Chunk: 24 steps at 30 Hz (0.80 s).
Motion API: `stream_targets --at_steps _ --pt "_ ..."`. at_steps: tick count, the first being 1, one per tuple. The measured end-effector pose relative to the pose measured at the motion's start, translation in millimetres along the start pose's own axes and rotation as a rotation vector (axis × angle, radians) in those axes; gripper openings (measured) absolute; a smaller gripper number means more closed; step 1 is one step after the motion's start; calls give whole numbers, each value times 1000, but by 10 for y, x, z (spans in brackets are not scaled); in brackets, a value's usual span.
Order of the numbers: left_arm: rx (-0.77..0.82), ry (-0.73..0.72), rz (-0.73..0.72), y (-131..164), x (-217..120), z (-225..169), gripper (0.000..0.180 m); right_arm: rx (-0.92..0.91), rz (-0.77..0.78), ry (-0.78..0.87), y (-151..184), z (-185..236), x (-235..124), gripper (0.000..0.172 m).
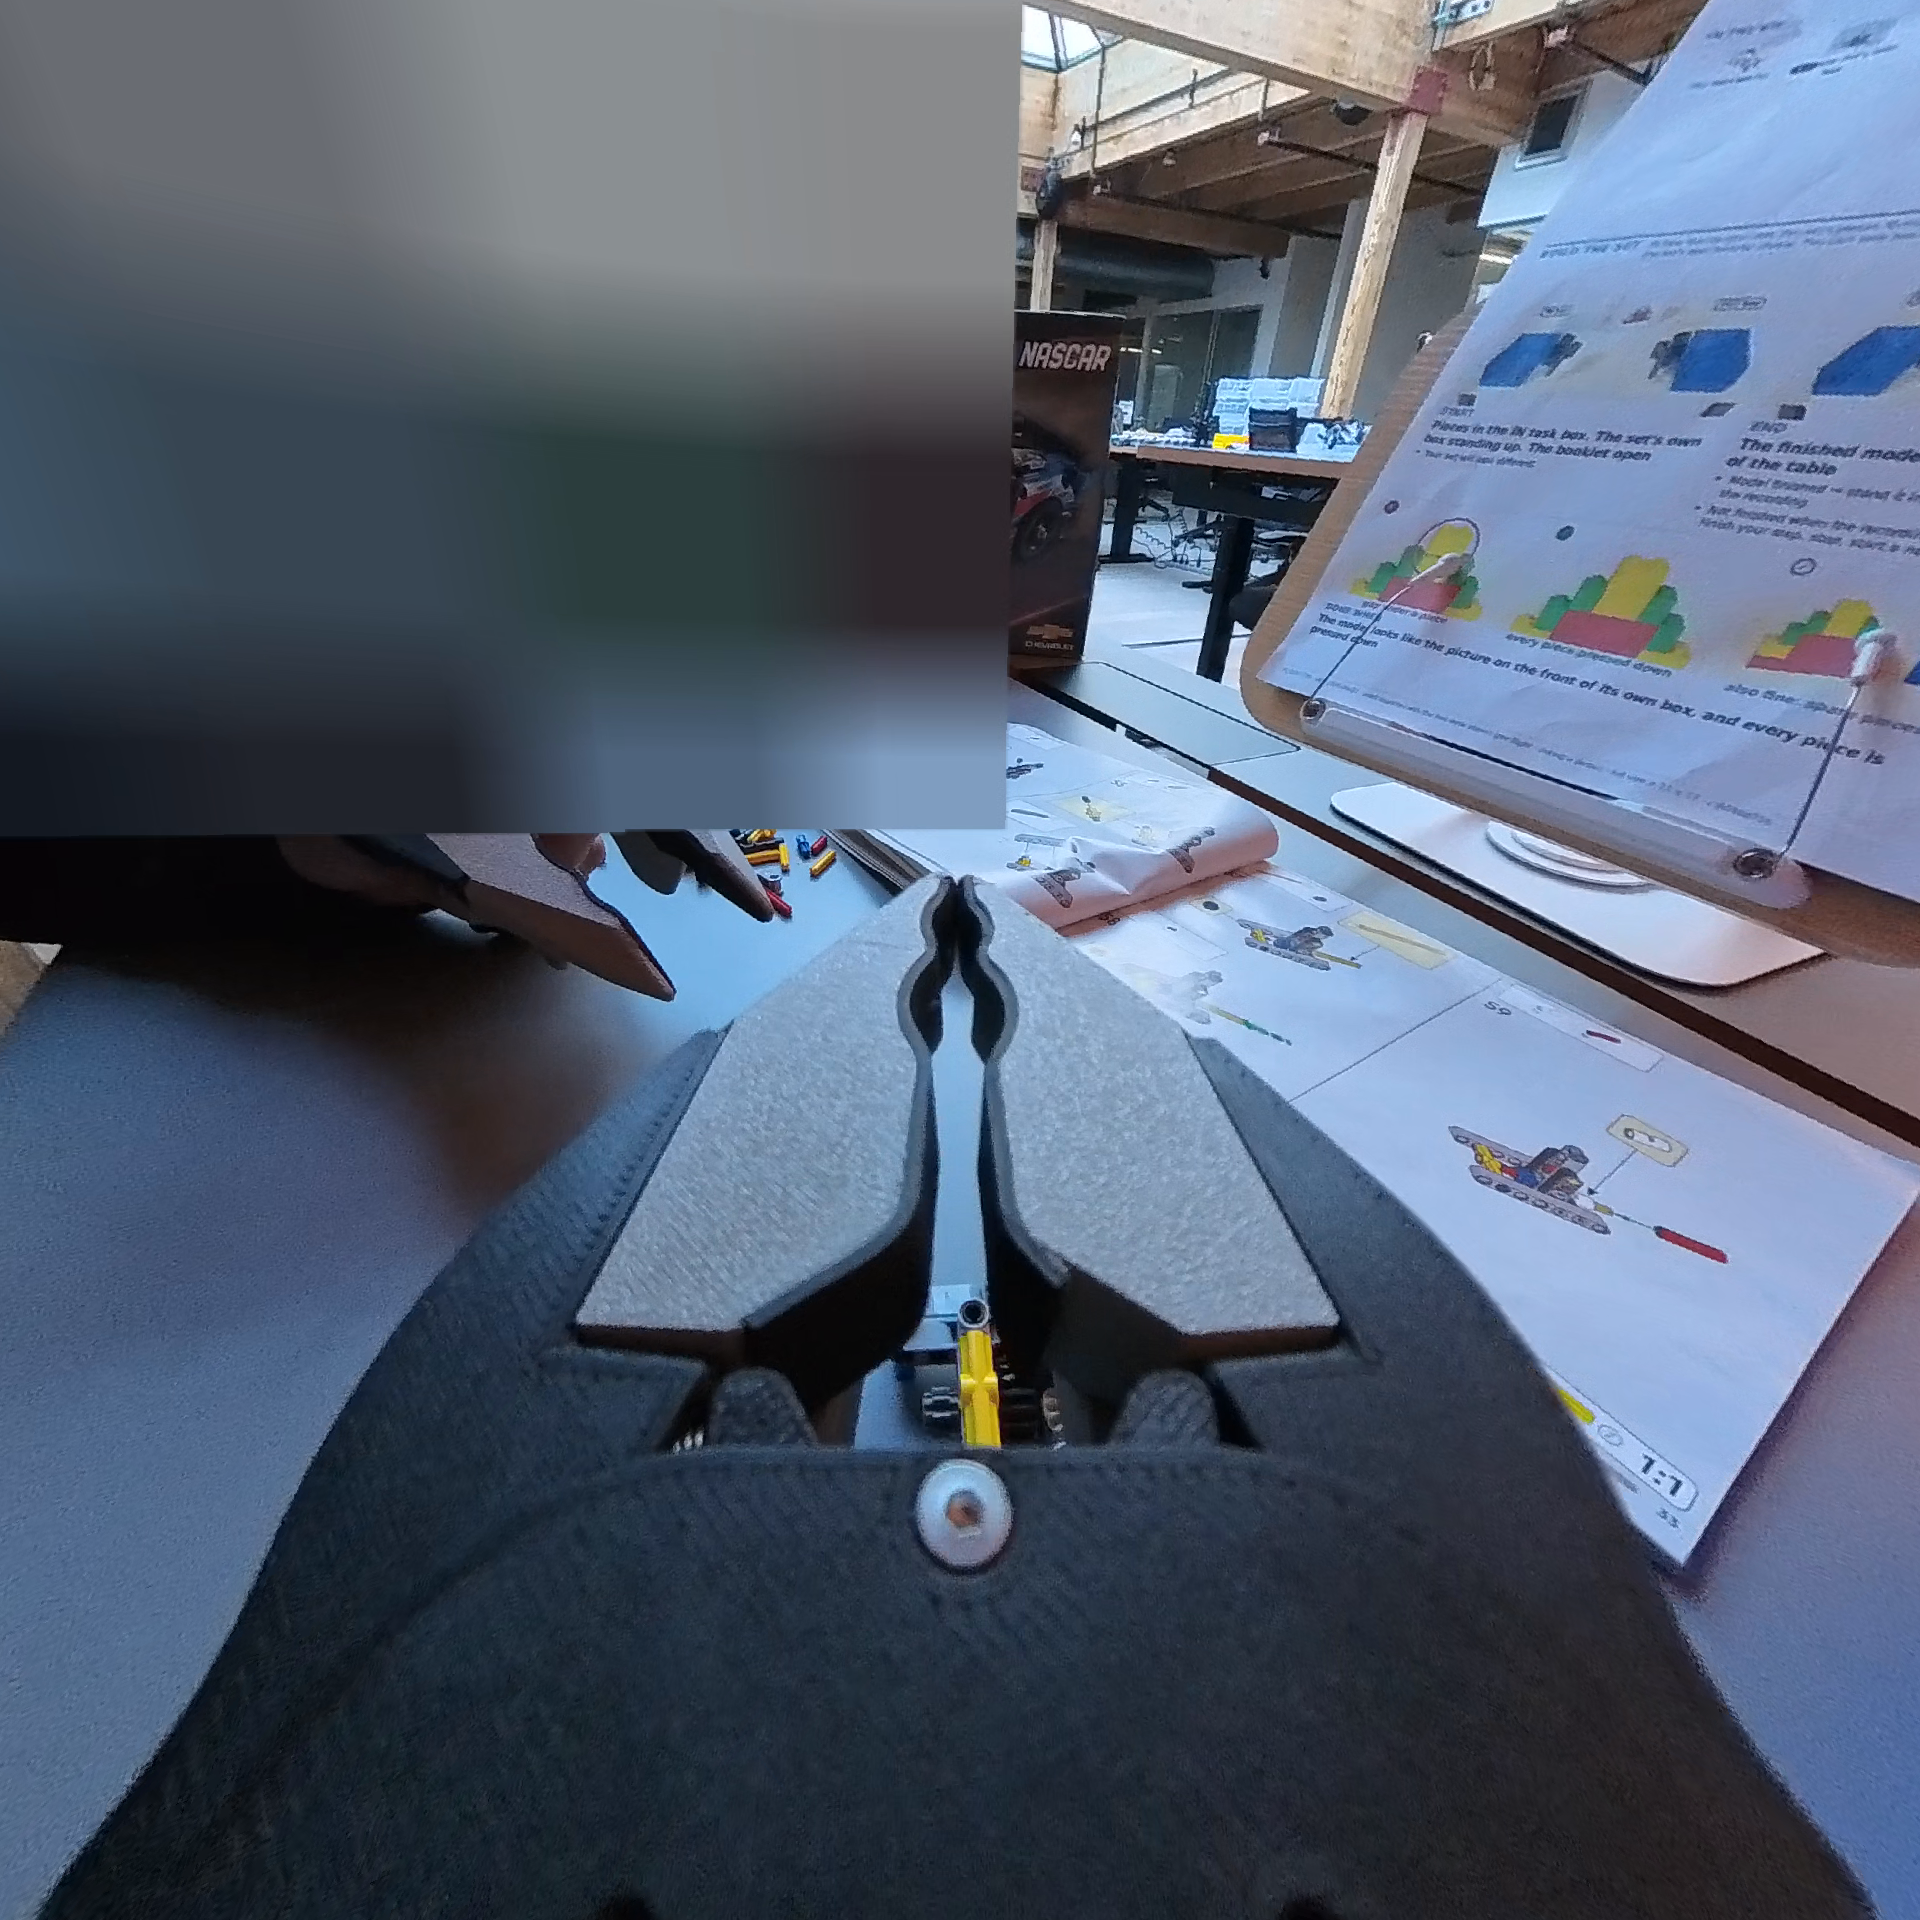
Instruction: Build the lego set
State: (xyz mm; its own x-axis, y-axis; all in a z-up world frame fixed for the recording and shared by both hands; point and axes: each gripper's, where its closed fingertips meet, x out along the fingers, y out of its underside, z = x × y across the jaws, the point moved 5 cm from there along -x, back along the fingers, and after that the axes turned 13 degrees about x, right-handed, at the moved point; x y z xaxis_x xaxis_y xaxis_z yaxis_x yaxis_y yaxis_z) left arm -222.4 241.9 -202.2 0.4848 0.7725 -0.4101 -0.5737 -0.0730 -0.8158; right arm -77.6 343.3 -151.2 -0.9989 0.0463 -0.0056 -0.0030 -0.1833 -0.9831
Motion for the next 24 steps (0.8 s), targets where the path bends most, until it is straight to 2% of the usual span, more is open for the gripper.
stream_targets --at_steps 15,24 --pt "10 -28 -12 -19 -6 12 31 48 -29 49 -58 -145 -94 0" --pt "-3 -35 -8 5 -25 72 30 59 32 11 25 -158 11 0"
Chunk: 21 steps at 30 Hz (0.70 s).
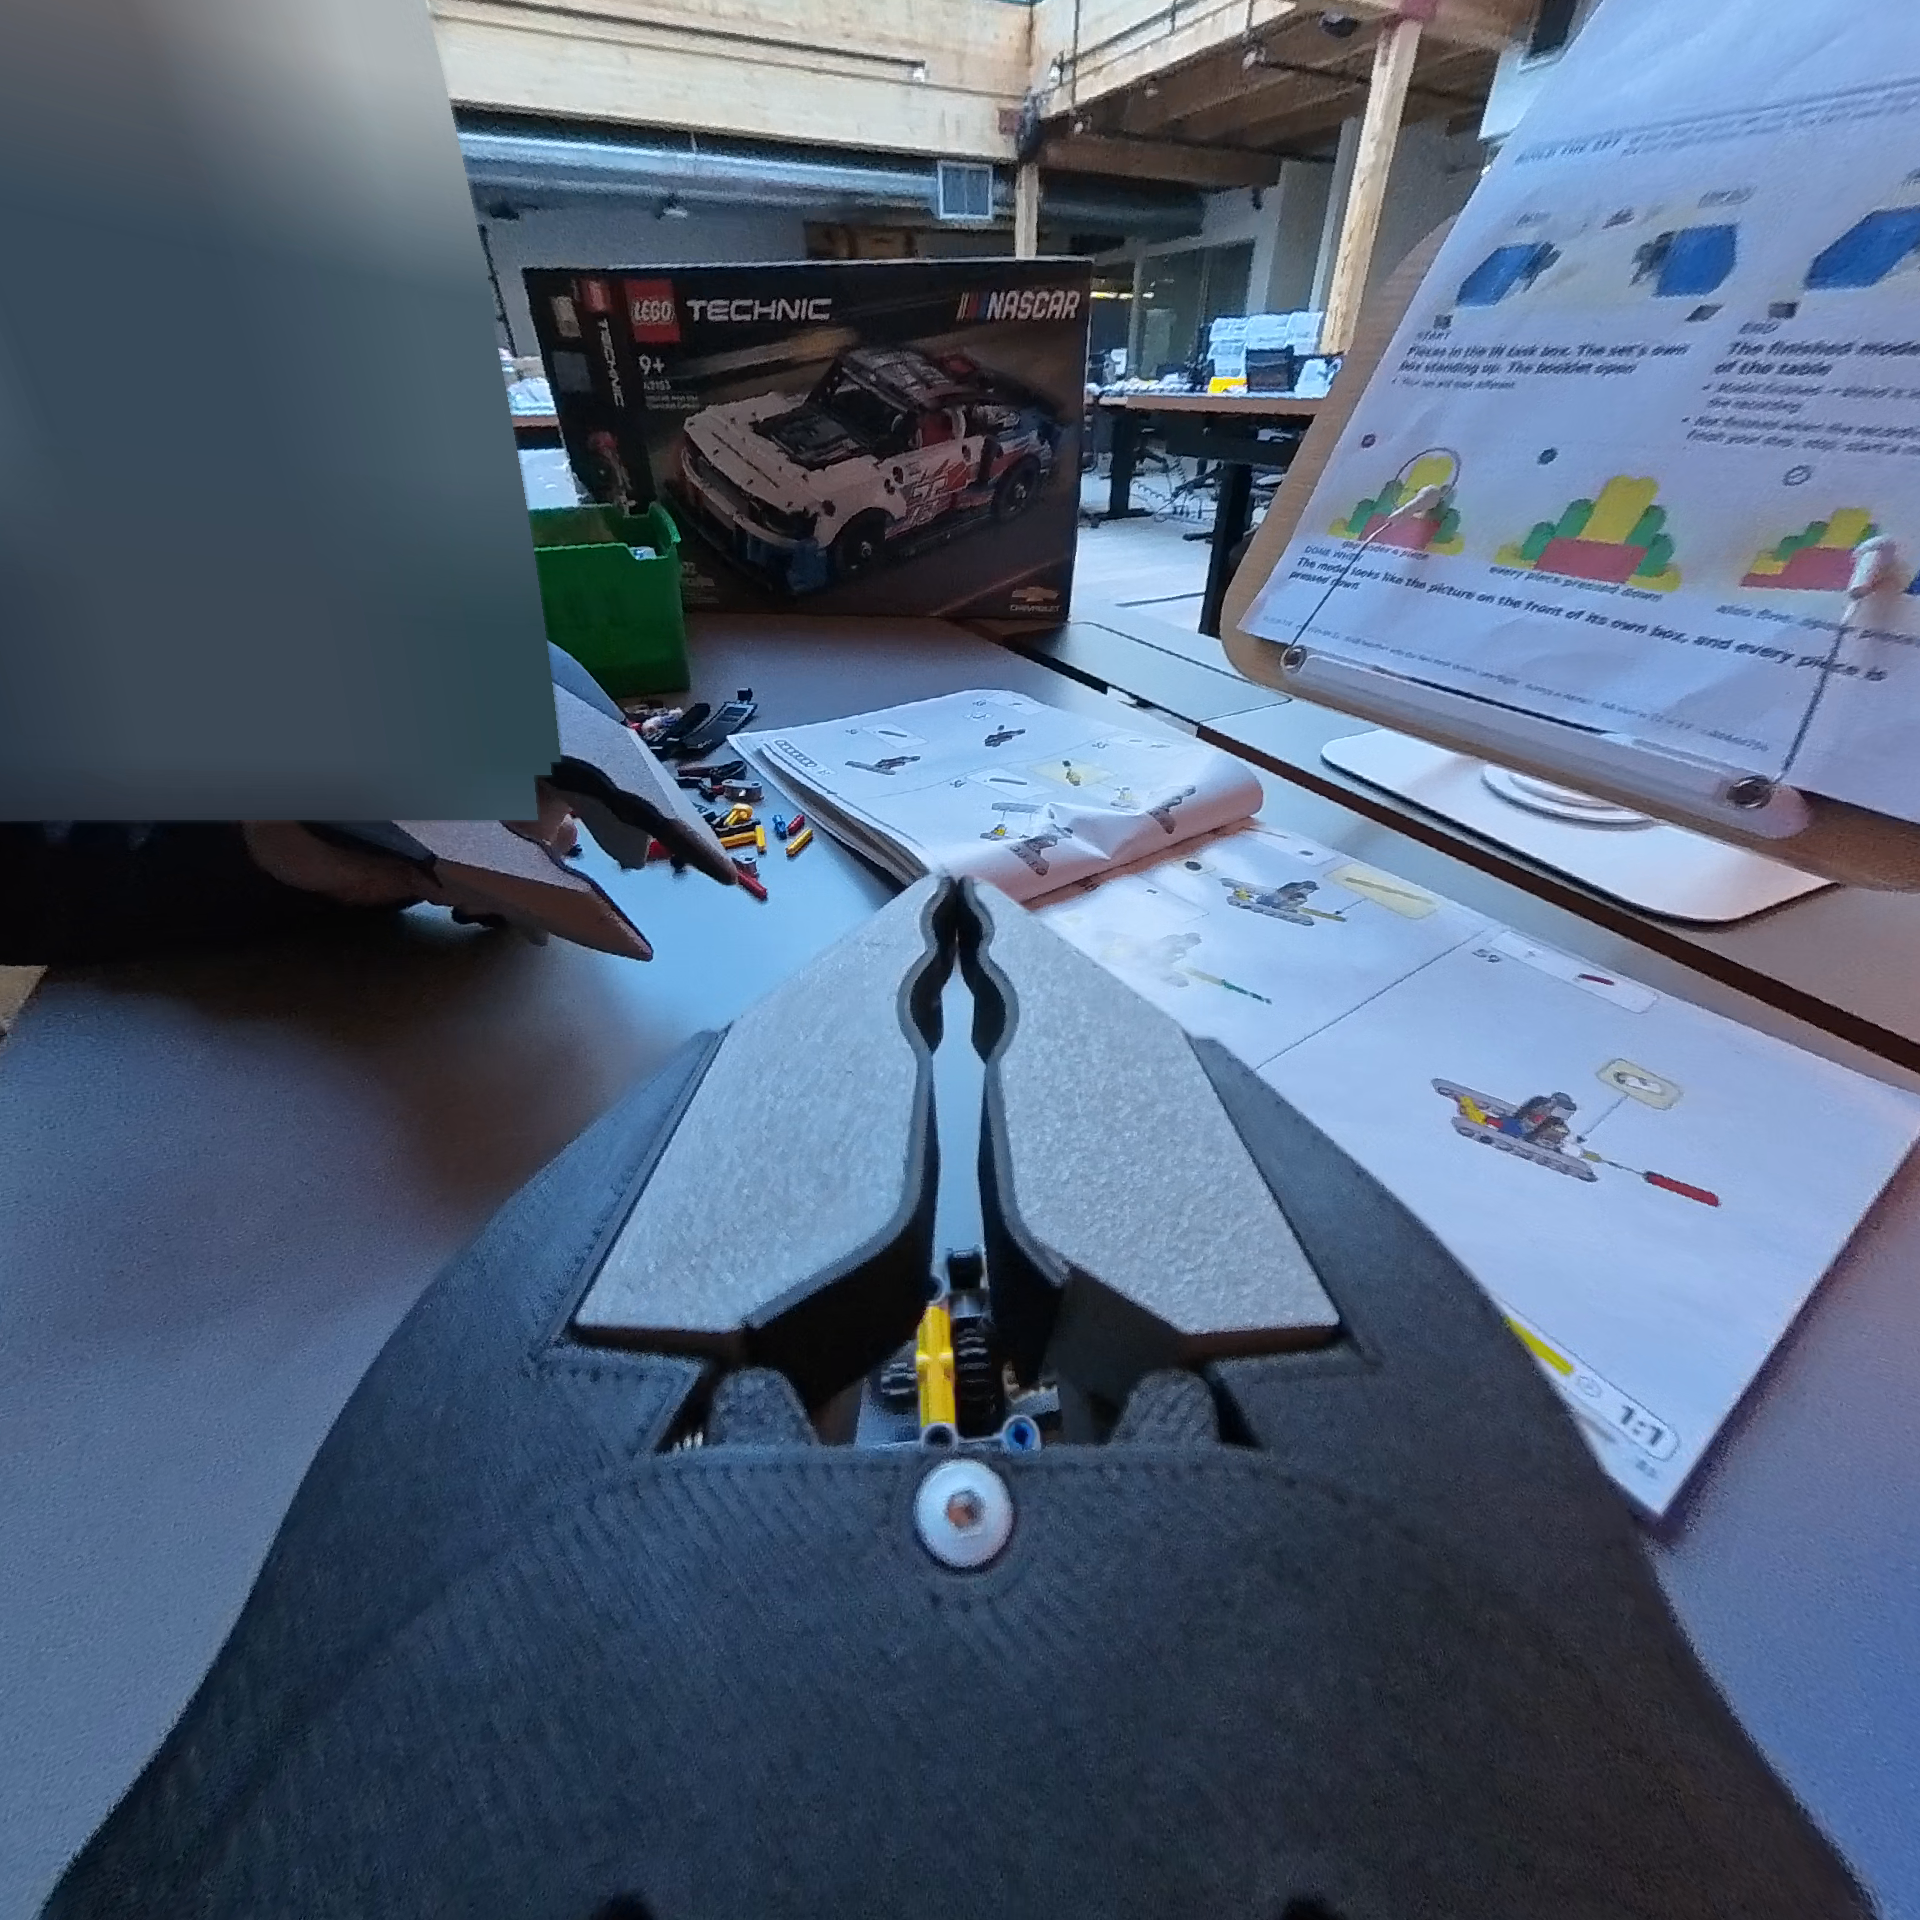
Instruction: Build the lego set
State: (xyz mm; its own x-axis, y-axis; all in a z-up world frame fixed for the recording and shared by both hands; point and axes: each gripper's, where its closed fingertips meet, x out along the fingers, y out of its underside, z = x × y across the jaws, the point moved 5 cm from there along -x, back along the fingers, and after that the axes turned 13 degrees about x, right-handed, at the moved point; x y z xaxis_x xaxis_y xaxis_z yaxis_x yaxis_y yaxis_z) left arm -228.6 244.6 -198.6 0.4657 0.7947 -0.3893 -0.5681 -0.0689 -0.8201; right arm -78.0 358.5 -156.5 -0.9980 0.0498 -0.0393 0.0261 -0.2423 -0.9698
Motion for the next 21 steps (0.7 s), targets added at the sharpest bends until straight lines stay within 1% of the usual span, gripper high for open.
stream_targets --at_steps 4,10,21 --pt "-13 29 18 24 27 -25 30 -22 16 -30 13 65 9 0" --pt "9 40 18 -4 43 -78 30 -54 51 -73 49 152 21 0" --pt "34 23 7 -43 0 -71 29 -79 83 -111 85 226 42 0"
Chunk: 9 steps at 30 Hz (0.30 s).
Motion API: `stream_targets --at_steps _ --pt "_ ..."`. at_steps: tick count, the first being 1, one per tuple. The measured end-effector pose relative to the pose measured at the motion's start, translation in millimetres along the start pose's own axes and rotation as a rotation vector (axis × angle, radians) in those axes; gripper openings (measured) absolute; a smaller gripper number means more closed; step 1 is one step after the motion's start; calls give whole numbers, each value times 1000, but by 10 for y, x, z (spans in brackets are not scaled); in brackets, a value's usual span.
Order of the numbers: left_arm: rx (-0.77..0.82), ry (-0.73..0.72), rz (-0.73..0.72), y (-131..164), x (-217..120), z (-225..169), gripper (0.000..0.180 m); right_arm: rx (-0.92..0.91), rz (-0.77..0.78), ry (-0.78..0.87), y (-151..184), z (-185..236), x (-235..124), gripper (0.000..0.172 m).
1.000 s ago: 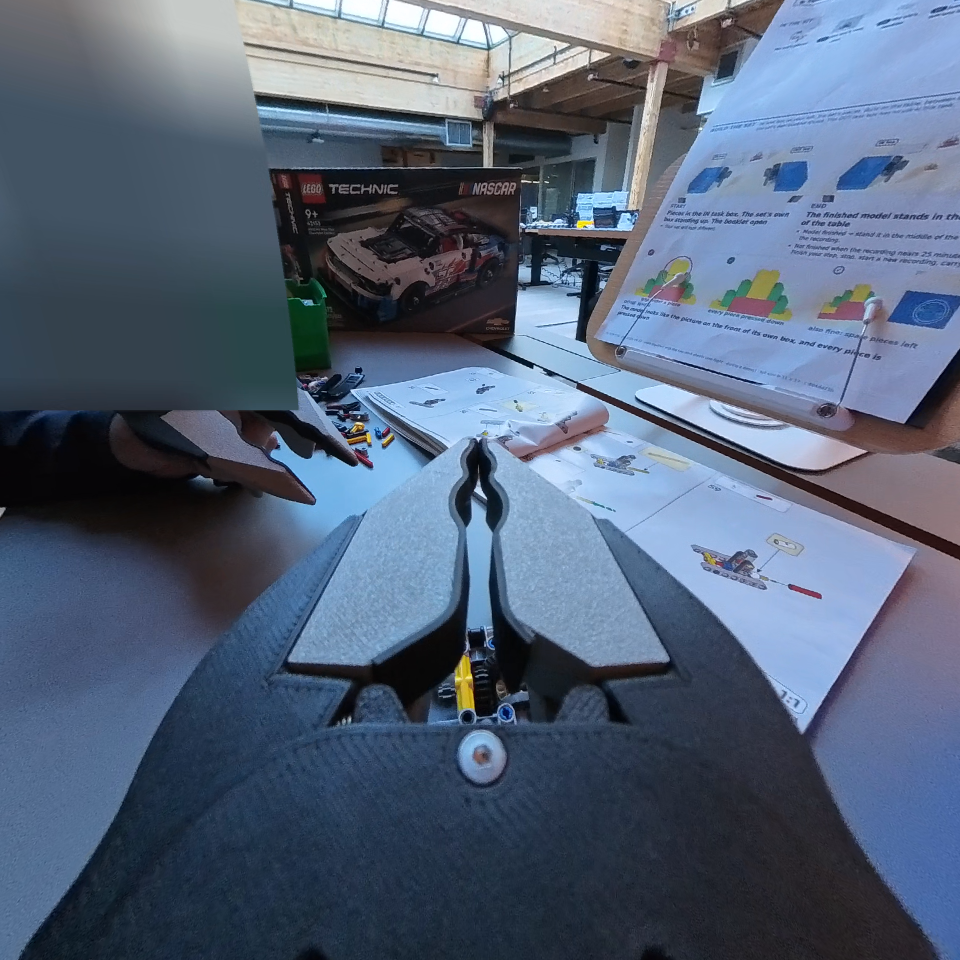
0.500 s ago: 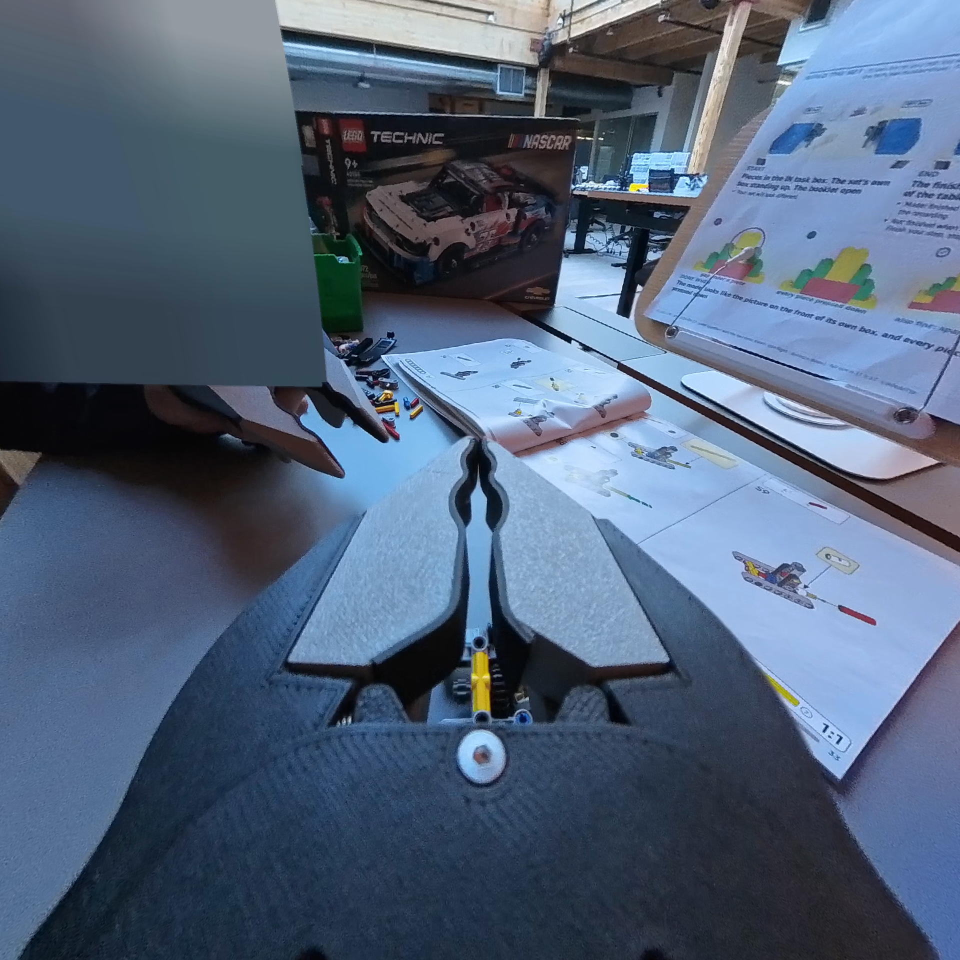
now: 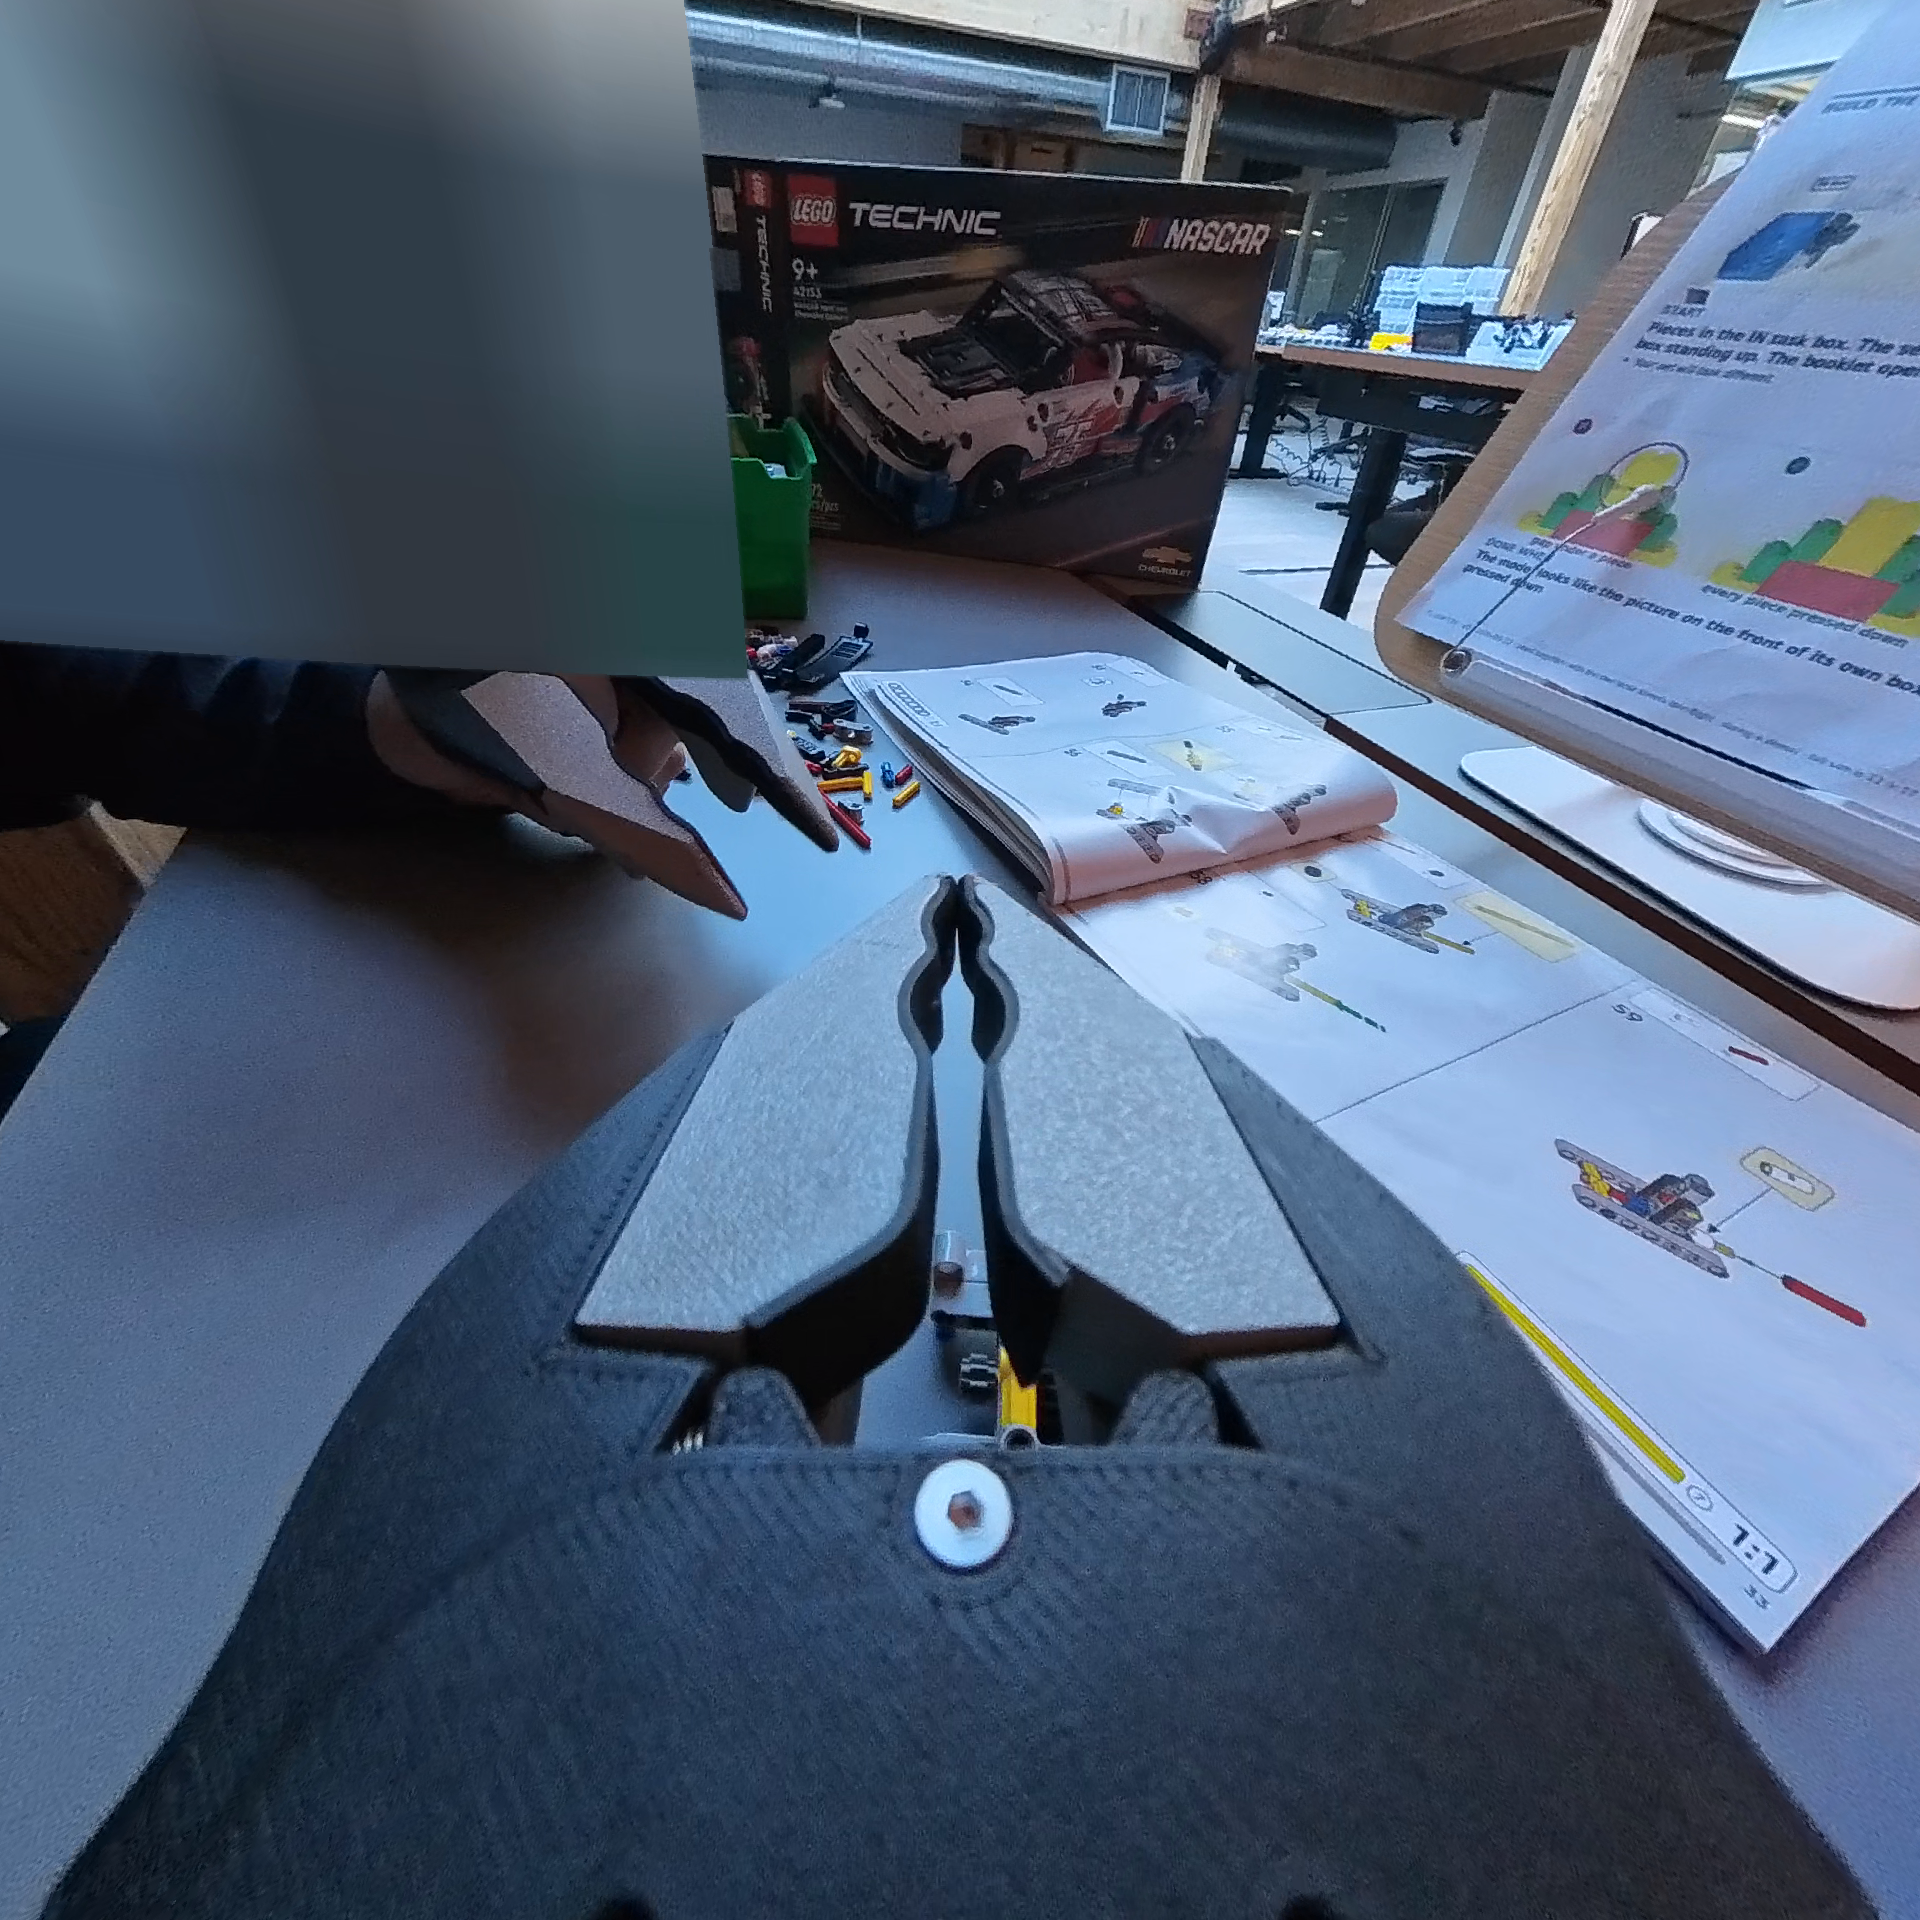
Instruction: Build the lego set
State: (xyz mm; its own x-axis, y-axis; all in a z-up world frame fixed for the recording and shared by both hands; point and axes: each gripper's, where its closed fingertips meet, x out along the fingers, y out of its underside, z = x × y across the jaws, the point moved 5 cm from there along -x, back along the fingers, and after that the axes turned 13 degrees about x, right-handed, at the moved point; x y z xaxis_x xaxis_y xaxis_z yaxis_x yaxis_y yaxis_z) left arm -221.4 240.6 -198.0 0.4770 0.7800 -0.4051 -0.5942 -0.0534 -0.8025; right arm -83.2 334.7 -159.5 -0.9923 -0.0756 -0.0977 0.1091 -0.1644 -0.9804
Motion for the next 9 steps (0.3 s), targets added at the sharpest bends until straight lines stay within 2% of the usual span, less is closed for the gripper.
stream_targets --at_steps 9 --pt "-42 23 -32 -17 -2 -1 28 31 -49 -44 -62 23 -48 0"
